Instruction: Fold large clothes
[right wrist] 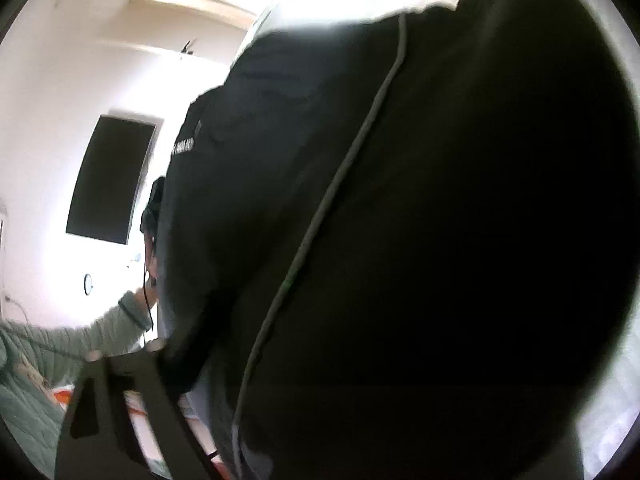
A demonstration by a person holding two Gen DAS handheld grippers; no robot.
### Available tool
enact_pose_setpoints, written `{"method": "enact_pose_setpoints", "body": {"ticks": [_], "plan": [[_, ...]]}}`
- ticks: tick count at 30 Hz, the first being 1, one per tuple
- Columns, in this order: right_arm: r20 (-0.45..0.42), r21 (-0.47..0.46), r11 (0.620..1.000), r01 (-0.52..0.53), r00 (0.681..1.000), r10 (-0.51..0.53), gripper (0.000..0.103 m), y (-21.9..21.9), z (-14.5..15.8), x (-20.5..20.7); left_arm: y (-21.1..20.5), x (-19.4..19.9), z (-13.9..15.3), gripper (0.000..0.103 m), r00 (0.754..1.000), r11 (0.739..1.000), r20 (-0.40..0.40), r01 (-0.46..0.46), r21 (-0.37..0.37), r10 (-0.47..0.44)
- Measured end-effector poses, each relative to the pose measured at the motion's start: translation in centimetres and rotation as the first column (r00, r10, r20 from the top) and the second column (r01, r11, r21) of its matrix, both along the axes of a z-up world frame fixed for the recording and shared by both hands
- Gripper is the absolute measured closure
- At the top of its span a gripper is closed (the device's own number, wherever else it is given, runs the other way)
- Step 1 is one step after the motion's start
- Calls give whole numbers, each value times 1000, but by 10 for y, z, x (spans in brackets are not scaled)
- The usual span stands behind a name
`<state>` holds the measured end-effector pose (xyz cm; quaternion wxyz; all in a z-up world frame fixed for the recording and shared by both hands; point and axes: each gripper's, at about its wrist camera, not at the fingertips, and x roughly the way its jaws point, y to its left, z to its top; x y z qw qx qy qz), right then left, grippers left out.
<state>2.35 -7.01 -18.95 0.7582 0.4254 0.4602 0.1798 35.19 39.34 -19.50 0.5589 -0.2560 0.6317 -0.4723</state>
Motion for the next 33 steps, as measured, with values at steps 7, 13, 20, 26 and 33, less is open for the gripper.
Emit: {"method": "enact_pose_setpoints", "body": {"ticks": [7,13,20,26,33], "plan": [[88,-192,981,-14,996,31,59,37,84,-6,31,-49,86,66,981,996,183,-51,-67,62],[228,-275,956,-101,959,166,60,107,184,26,132,-77,196,66,921,972,317,-194,-135,228],[311,-325,922,-212,897,315,60,219,265,69,271,-115,263,66,837,924,390,-346,-165,384],[224,-328,905,-271,908,353,60,294,229,100,340,-126,207,65,840,894,311,-433,-110,445],[13,-314,910,-271,957,290,60,336,109,121,357,-86,70,65,889,897,178,-438,63,422]]}}
